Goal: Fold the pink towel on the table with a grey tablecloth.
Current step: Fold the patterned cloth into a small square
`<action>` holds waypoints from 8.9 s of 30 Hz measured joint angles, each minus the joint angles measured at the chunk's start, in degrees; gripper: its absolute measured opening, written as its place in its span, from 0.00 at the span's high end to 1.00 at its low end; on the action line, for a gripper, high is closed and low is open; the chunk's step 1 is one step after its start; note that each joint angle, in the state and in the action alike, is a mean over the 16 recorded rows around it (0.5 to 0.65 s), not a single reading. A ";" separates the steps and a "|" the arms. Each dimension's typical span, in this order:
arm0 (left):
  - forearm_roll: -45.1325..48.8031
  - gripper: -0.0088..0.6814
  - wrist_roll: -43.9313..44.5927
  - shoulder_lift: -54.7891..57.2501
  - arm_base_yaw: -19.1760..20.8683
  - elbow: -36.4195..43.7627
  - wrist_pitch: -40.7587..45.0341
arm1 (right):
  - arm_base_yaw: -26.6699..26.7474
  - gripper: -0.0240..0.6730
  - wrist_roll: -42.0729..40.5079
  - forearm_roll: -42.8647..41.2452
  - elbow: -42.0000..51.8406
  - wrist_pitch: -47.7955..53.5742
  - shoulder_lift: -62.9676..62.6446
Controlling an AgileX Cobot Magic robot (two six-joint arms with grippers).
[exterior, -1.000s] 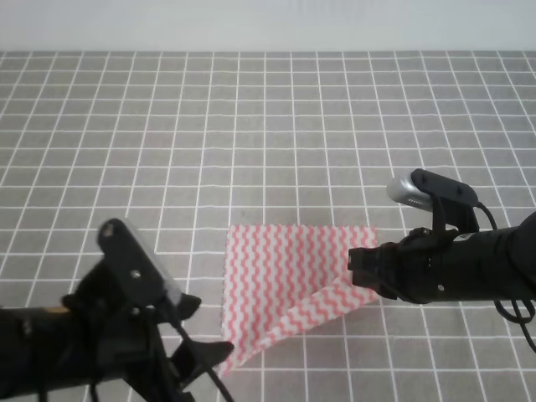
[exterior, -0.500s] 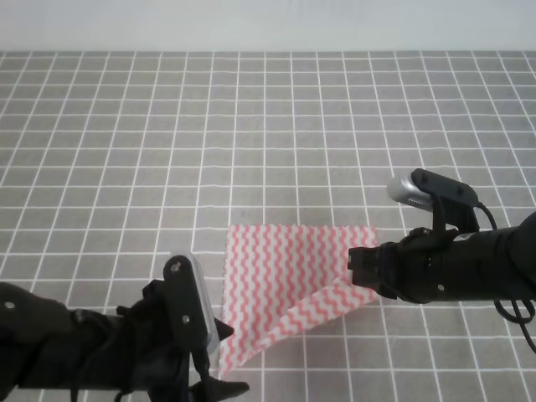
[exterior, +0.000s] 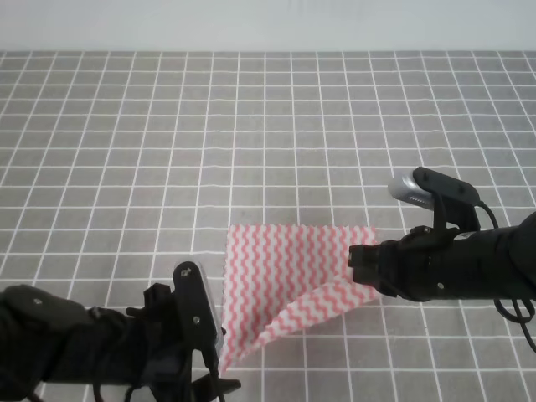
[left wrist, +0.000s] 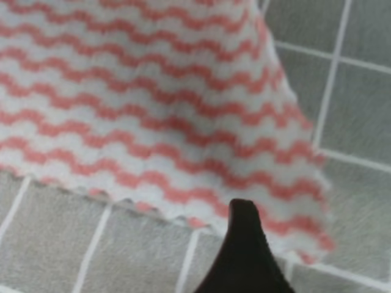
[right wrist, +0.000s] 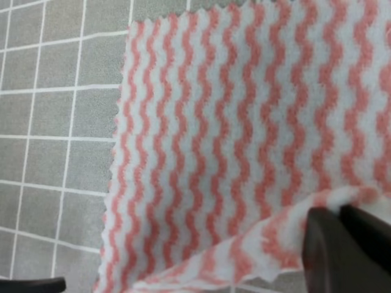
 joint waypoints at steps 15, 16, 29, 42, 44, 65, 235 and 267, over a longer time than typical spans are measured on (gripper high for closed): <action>-0.79 0.30 3.25 4.21 0.00 -2.92 -0.11 | 0.02 0.99 0.00 0.47 -0.03 -1.06 1.42; -0.79 0.30 3.41 4.39 0.00 -2.98 -0.04 | 0.02 0.99 0.00 0.50 -0.03 -1.15 1.42; -4.92 0.30 6.66 7.31 0.00 -3.17 -1.91 | 0.04 0.99 -0.05 0.67 -0.03 -1.73 1.59; -13.79 0.48 14.12 8.30 0.00 -3.15 -1.45 | 0.02 0.99 -0.12 0.63 -0.01 -1.44 1.37; -14.29 0.52 14.64 8.37 0.00 -3.17 -1.19 | 0.02 0.99 -0.13 0.62 0.00 -1.38 1.37; -19.25 0.97 10.63 8.59 -0.01 -4.12 -2.23 | 0.03 0.99 -0.02 0.58 -0.01 -2.62 1.48; -20.89 0.80 -10.64 11.87 -0.01 -20.57 -15.52 | -2.86 0.68 -4.01 4.16 -8.23 -11.57 10.71; 23.21 0.99 -72.37 8.35 7.09 -27.45 9.59 | -2.86 0.99 -5.36 -2.85 -13.75 8.92 10.20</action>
